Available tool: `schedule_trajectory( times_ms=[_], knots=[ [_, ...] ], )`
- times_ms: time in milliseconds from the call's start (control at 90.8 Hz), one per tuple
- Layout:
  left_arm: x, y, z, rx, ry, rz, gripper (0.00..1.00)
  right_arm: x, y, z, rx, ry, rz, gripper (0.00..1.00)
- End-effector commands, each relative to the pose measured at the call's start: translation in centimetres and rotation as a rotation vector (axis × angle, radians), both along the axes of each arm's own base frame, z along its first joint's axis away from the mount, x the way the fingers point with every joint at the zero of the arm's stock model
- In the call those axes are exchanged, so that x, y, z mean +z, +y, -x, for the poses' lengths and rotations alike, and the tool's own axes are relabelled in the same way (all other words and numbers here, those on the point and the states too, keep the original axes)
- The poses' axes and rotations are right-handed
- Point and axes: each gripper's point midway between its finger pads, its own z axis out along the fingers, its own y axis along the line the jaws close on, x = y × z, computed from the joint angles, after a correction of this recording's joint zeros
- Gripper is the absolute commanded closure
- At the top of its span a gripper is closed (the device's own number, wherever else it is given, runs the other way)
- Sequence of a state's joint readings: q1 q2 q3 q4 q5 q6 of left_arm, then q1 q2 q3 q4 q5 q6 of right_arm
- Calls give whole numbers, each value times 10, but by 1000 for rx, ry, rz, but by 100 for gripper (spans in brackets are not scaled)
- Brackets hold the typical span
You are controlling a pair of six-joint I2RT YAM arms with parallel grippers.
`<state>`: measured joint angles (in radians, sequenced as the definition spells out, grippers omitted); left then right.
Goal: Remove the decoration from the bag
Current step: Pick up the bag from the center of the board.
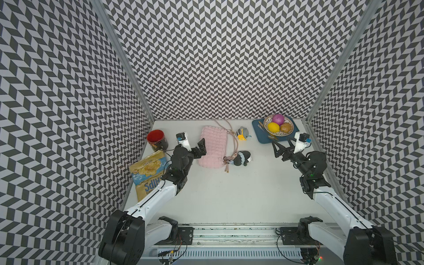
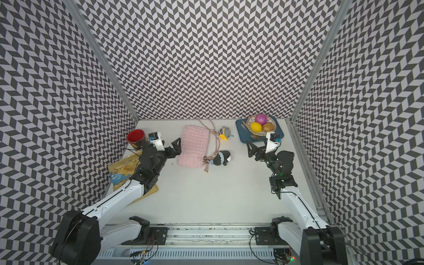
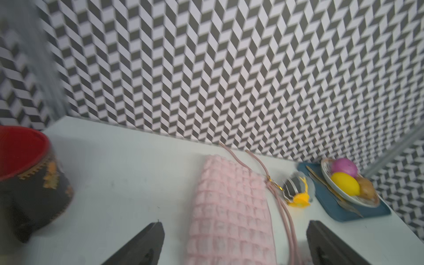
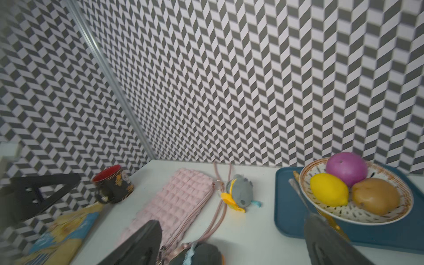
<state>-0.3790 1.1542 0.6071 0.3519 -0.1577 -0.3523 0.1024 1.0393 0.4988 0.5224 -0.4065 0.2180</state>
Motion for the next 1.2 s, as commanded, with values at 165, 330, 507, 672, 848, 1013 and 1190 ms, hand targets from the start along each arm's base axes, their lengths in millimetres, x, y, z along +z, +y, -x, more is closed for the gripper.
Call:
schedule_trajectory(
  times_ms=[165, 330, 507, 672, 848, 1013, 1190],
  knots=[
    [-39, -78, -14, -211, 192, -106, 0, -33, 61, 13, 174, 143, -3, 0],
    [-74, -112, -40, -218, 279, -183, 0, -49, 85, 13, 214, 180, -21, 0],
    [-117, -131, -68, -196, 373, -287, 0, -63, 99, 10, 240, 225, -9, 0],
    [-152, -139, -87, -165, 439, -384, 2, -70, 97, 5, 220, 246, 14, 0],
    [-178, -137, -99, -119, 483, -470, 10, -74, 96, 1, 208, 258, 42, 0],
    [-205, -138, -97, -126, 534, -531, 21, -76, 96, 0, 208, 263, 51, 0],
    [-217, -132, -95, -121, 560, -582, 49, -78, 98, 1, 226, 269, 54, 0]
  ],
)
